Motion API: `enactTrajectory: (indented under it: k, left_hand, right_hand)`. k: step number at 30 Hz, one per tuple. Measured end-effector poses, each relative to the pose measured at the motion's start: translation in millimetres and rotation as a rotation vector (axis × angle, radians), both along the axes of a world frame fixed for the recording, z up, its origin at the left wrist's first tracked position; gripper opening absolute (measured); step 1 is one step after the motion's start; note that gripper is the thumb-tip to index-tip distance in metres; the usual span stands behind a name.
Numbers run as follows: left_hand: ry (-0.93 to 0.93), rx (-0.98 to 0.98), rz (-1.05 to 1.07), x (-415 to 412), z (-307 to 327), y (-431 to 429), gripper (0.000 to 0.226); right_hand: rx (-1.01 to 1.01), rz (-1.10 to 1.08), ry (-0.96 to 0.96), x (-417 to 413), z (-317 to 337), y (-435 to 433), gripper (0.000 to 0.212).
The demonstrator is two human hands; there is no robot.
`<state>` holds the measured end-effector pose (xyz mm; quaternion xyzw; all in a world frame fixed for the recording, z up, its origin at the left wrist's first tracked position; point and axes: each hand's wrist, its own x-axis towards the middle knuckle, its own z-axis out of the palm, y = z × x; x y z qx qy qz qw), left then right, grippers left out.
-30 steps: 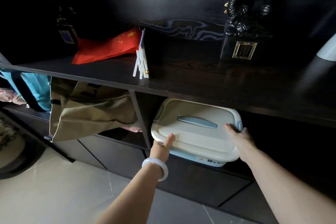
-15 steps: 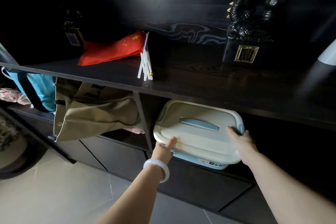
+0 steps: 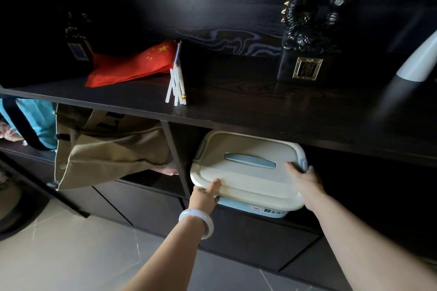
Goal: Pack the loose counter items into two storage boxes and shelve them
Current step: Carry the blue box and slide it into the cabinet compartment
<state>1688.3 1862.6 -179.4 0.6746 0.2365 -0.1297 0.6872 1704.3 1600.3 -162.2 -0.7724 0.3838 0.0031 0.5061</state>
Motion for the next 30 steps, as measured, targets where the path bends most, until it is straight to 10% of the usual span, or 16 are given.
enactTrajectory:
  k: [6,30]
  left_hand:
    - [0.003,0.054,-0.059,0.8,-4.4,1.0,0.014]
    - [0.047,0.385,-0.181,-16.3,28.5,3.6,0.058]
  right_hand:
    - [-0.022,0.003,0.009,-2.3,0.7,-0.2,0.092]
    - [-0.217,0.226,0.203,-24.2,29.8,3.6,0.067]
